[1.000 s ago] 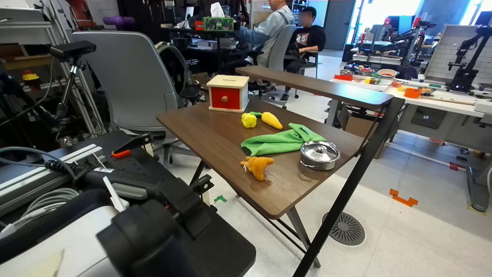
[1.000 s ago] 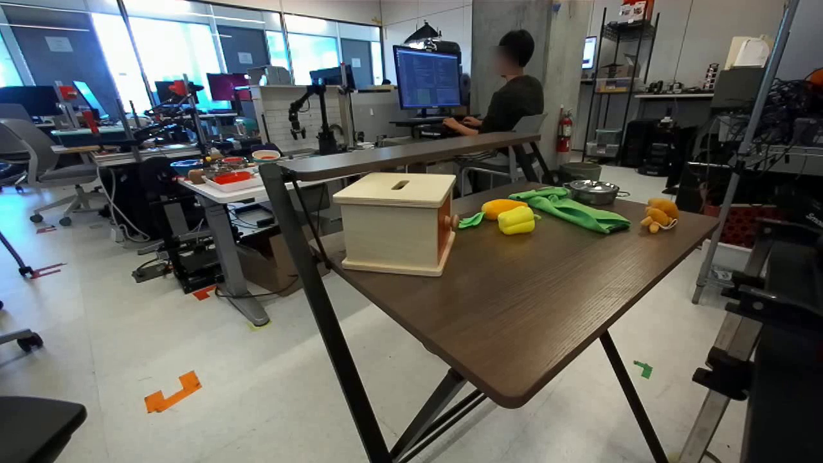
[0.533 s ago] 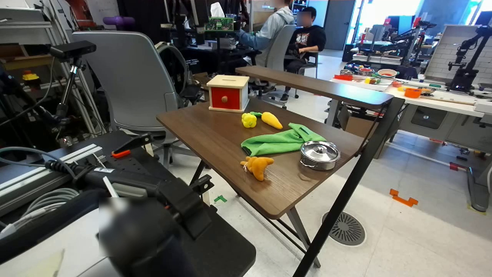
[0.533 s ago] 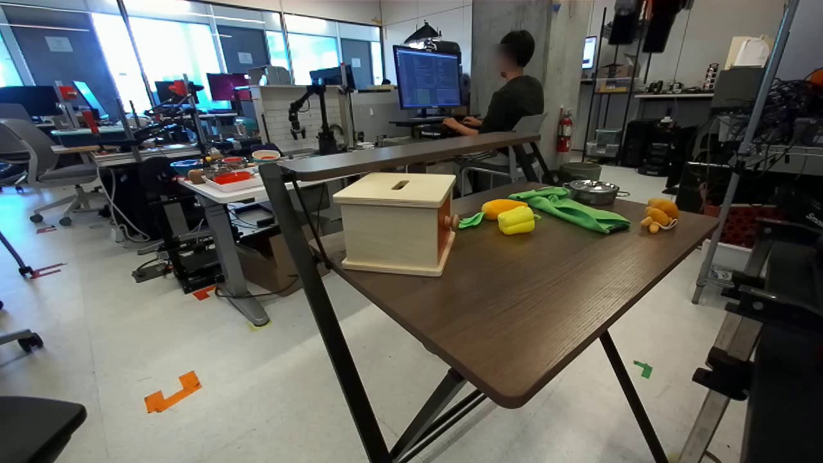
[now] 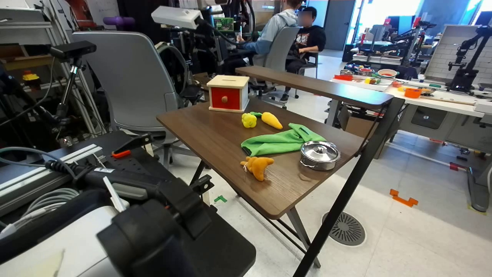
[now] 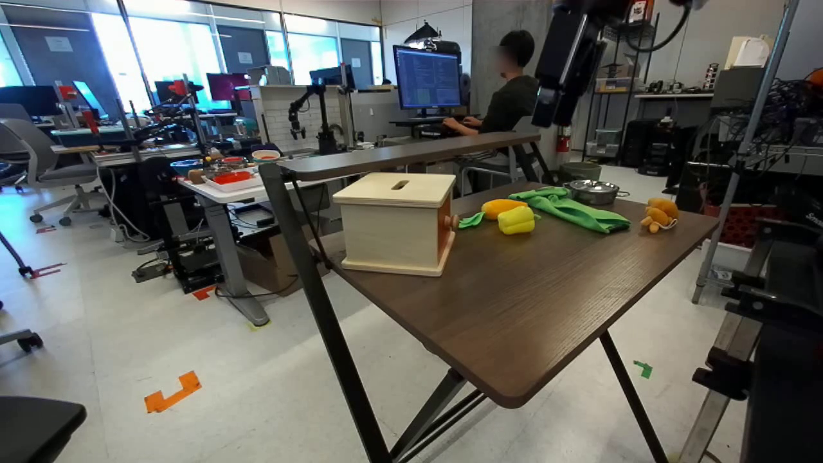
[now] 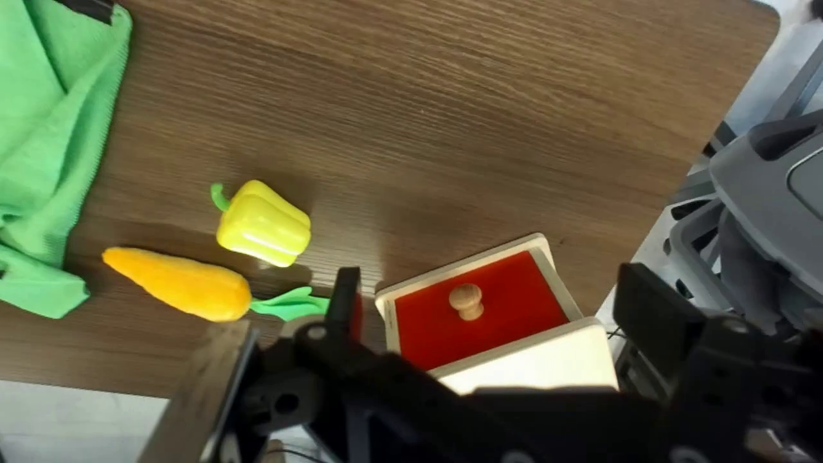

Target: Open the drawer

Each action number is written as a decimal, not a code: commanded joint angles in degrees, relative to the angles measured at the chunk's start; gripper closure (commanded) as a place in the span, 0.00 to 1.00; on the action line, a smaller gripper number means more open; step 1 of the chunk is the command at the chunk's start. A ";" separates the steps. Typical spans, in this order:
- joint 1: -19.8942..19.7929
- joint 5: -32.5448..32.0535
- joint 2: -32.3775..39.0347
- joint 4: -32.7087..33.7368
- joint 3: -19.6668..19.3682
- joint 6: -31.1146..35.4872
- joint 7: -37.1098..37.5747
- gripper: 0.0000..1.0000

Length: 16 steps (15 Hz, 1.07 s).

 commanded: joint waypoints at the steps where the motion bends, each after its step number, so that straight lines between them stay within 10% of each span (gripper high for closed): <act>1: 0.16 0.46 7.67 5.13 1.43 3.26 -8.45 0.00; 16: 11.61 -18.01 21.62 10.91 -12.11 17.81 -1.16 0.00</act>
